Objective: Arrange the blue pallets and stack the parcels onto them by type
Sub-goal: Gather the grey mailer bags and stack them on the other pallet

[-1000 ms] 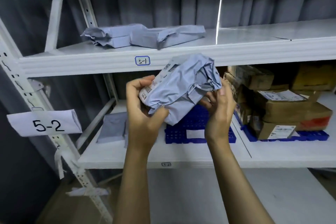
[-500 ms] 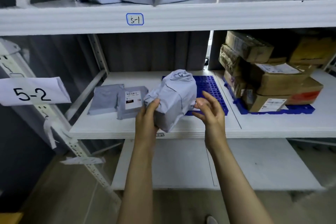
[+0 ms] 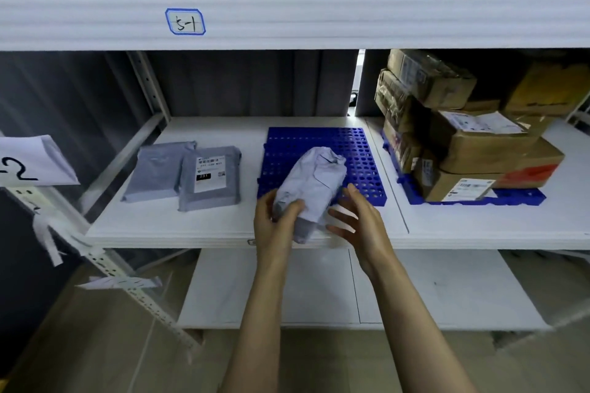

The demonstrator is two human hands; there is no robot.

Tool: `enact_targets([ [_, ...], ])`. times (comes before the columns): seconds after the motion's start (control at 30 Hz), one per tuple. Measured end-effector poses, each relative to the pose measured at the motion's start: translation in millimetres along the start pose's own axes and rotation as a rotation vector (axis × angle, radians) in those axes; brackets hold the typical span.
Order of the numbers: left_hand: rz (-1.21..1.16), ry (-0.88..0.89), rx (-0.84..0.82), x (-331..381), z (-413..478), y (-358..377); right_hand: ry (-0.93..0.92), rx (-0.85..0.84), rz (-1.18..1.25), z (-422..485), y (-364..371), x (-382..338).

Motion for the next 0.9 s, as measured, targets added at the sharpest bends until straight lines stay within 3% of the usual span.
enact_targets([
  [0.17, 0.297, 0.281, 0.055, 11.8, -3.1, 48.6, 0.036, -0.064, -0.06, 27.6, -3.0, -12.6],
  [0.4, 0.556, 0.493, 0.099, -7.6, 17.1, 119.2, -0.118, 0.085, -0.253, 78.2, -49.9, -29.6],
  [0.67, 0.712, 0.496, 0.071, -27.2, 43.8, 170.1, -0.197, 0.114, -0.387, 106.8, -70.4, -42.9],
  [0.9, 0.782, 0.439, -0.062, -40.4, 54.4, 175.5, -0.296, 0.132, -0.473, 121.3, -74.5, -50.1],
])
Point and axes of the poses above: each hand's wrist, its own z-axis towards the middle knuckle, its own y-axis out of the palm, x = y × z, the point moved 9 cm from there along z, towards the middle knuckle, and after that the axes turned 4 degrees about z, right-handed, at the moved point
